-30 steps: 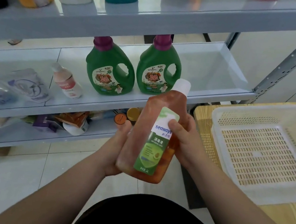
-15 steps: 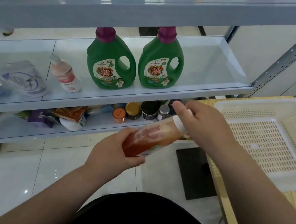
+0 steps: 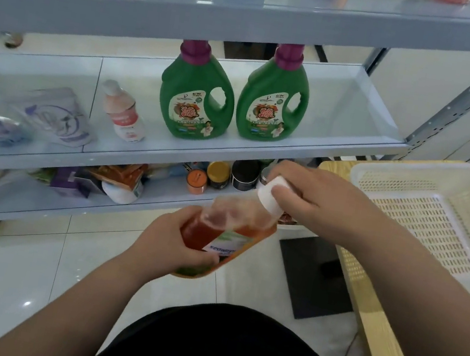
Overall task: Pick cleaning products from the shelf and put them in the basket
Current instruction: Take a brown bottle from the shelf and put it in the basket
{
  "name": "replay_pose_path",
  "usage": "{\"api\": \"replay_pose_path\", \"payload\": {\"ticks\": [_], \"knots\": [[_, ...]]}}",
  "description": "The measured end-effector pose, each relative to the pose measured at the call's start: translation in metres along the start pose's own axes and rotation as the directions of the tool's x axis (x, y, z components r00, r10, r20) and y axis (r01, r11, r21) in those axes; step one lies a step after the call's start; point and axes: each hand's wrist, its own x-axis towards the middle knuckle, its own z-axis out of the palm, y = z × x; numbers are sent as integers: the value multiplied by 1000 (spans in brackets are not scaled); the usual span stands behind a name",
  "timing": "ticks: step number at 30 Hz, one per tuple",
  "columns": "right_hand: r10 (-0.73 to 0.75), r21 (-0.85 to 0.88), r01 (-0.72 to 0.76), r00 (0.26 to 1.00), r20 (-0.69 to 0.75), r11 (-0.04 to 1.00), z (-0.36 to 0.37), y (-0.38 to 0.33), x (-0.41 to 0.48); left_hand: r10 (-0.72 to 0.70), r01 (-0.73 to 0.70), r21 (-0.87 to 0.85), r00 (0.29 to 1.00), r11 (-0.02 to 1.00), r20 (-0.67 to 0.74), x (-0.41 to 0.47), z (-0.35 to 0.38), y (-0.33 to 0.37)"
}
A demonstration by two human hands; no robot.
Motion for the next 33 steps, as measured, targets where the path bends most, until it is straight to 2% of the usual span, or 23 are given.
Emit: {"api": "replay_pose_path", "payload": {"ticks": [2, 3, 5, 7, 8, 10, 11, 15, 17, 19, 21, 24, 26, 28, 30, 33], "knots": [[33, -173, -32, 999, 2, 984, -4, -6, 4, 34, -33, 25, 999, 999, -19, -2, -1, 0], [4, -186, -3, 1000, 2, 983, -6, -8, 4, 40, -39, 24, 999, 999, -21, -2, -2, 0], [-81, -56, 84, 995, 56, 995, -11, -10, 1, 37, -37, 1, 998, 999, -46, -2, -4, -2], [-108, 39, 104, 989, 105, 994, -18, -12, -1, 33, -33, 4, 996, 999, -79, -4, -4, -2], [-66, 23, 64, 993, 101, 998, -19, -13, 0, 32, -31, 8, 996, 999, -86, -5, -4, -3], [33, -115, -23, 995, 90, 993, -17, -17, 4, 42, -41, 8, 995, 999, -95, -6, -5, -4], [33, -160, -20, 996, 81, 987, -16, -17, 6, 52, -52, 4, 994, 999, -97, -6, -6, -5], [-91, 55, 83, 979, 184, 995, -21, -15, 5, 70, -71, -1, 992, 998, -103, -6, -7, -6], [-40, 37, 33, 977, 210, 999, -20, -18, 5, 61, -62, -2, 991, 998, -115, -6, -6, -6], [53, -69, -41, 984, 169, 997, -15, -19, 8, 64, -65, -7, 991, 998, -114, -5, -5, -7], [-1, -80, 8, 995, 95, 997, -13, -16, 8, 79, -81, -15, 991, 997, -109, -5, -5, -8], [-114, 91, 102, 984, 138, 991, -19, -14, 5, 87, -90, -24, 989, 996, -120, -5, -5, -7], [-25, 81, 12, 988, 151, 997, -18, -14, 5, 84, -87, -17, 987, 996, -134, -5, -3, -6], [70, -45, -65, 990, 125, 997, -16, -11, 8, 85, -87, -13, 987, 996, -137, -4, -3, -5], [19, -21, -18, 997, 77, 1000, -14, -8, 7, 84, -87, -20, 987, 996, -134, -3, -4, -5], [-96, 121, 81, 988, 124, 989, -20, -7, 3, 74, -79, -35, 989, 996, -131, -4, -3, -4]]}}
